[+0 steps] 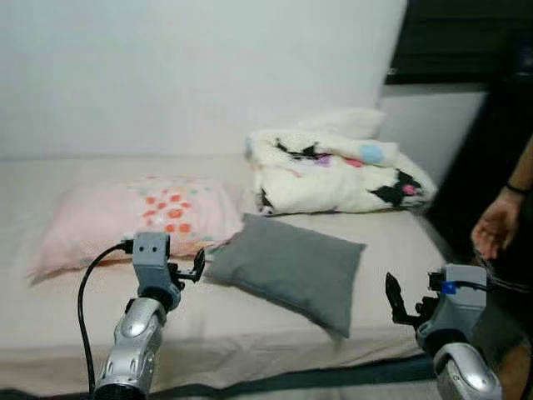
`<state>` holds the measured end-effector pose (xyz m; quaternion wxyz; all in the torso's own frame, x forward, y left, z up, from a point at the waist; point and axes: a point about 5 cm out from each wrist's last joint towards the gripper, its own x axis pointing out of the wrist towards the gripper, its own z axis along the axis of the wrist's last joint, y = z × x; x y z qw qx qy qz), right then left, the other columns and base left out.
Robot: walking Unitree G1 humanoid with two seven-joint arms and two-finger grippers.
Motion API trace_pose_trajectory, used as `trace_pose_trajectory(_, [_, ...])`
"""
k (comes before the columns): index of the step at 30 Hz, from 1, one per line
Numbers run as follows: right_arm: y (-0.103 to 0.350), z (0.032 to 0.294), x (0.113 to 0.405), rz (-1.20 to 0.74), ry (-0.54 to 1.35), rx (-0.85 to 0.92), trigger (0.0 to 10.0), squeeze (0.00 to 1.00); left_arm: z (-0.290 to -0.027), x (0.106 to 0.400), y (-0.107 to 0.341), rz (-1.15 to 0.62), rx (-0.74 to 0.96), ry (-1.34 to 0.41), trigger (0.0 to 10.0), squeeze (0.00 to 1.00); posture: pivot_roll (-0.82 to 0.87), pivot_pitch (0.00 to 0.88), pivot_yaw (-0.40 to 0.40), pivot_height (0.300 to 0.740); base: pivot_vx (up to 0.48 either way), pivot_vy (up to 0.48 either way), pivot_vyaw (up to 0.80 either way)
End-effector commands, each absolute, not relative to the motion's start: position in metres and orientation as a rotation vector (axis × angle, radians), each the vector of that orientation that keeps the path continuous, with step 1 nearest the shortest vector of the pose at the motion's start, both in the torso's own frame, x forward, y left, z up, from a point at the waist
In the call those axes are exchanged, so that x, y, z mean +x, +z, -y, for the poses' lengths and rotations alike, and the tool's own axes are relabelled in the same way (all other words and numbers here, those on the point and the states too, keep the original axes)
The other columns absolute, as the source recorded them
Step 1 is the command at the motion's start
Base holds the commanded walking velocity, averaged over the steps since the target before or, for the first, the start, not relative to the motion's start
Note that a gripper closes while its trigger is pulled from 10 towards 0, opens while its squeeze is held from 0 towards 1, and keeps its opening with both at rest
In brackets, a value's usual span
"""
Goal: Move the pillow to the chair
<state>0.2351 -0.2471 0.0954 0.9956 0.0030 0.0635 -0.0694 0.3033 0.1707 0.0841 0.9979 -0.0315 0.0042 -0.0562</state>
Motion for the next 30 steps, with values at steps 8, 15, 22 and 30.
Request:
trace_pose_trajectory(8, [0.099, 0.245, 0.241, -0.114, -0.124, 0.030, 10.0, 0.00, -0.153, 0.312, 0.111, 0.077, -0.077, -0.224, 10.0, 0.00, -0.13, 0.000, -0.023, 0.740, 0.000, 0.000, 0.80])
trace_pose_trajectory(15, [0.104, 0.239, 0.246, -0.097, -0.142, 0.028, 10.0, 0.00, -0.145, 0.311, 0.115, 0.070, -0.088, -0.275, 10.0, 0.00, -0.13, 0.000, -0.012, 0.740, 0.000, -0.411, 0.06])
trace_pose_trajectory(22, [0.104, 0.235, 0.249, -0.101, -0.160, 0.038, 10.0, 0.00, -0.147, 0.313, 0.118, 0.075, -0.105, -0.274, 10.0, 0.00, -0.13, 0.000, -0.009, 0.740, 0.000, -0.274, 0.00])
trace_pose_trajectory(30, [0.103, 0.233, 0.250, -0.105, -0.165, 0.048, 10.0, 0.00, -0.145, 0.312, 0.120, 0.077, -0.112, -0.304, 10.0, 0.00, -0.12, 0.000, -0.008, 0.740, 0.000, 0.000, 0.00])
